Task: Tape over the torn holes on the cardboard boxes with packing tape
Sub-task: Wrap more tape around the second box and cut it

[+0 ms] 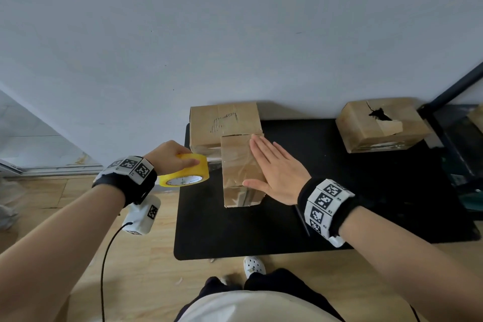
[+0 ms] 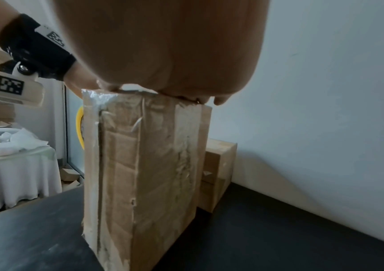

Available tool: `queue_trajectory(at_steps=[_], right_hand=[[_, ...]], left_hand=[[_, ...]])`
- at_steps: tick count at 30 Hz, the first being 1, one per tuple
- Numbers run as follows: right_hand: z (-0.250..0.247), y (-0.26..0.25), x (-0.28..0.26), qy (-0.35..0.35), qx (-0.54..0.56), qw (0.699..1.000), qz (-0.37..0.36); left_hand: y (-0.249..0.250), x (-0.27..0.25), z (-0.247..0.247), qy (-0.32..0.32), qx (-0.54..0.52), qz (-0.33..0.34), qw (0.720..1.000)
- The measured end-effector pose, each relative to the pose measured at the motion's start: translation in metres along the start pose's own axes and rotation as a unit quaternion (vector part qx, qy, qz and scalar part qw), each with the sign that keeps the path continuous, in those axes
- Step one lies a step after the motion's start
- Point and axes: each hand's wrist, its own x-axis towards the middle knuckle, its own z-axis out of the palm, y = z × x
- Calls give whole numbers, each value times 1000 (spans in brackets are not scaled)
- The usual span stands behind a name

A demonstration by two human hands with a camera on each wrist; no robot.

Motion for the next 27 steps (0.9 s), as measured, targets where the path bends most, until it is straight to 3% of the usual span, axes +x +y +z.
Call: queue_trajectory(at_steps=[2, 8, 12, 18, 23, 27], right_hand=[[-8, 1, 0, -13, 9, 1000, 16], [-43, -41, 38, -50, 14, 997, -59], [-46, -58, 57, -90, -44, 994, -33], [-50, -63, 55, -71, -77, 994, -41], [-54, -48, 42, -12, 56, 998, -39], [-35, -26, 28, 1, 222, 975, -17]], left_hand=[[-1, 0, 1, 4, -10, 3, 1000], [-3, -3, 3, 7, -17, 0, 1000], [-4, -11, 4, 15, -35, 0, 999], [-6, -27, -9, 14, -32, -2, 999], [8, -40, -38, 2, -14, 4, 1000], [27, -44, -53, -10, -1, 28, 1000]])
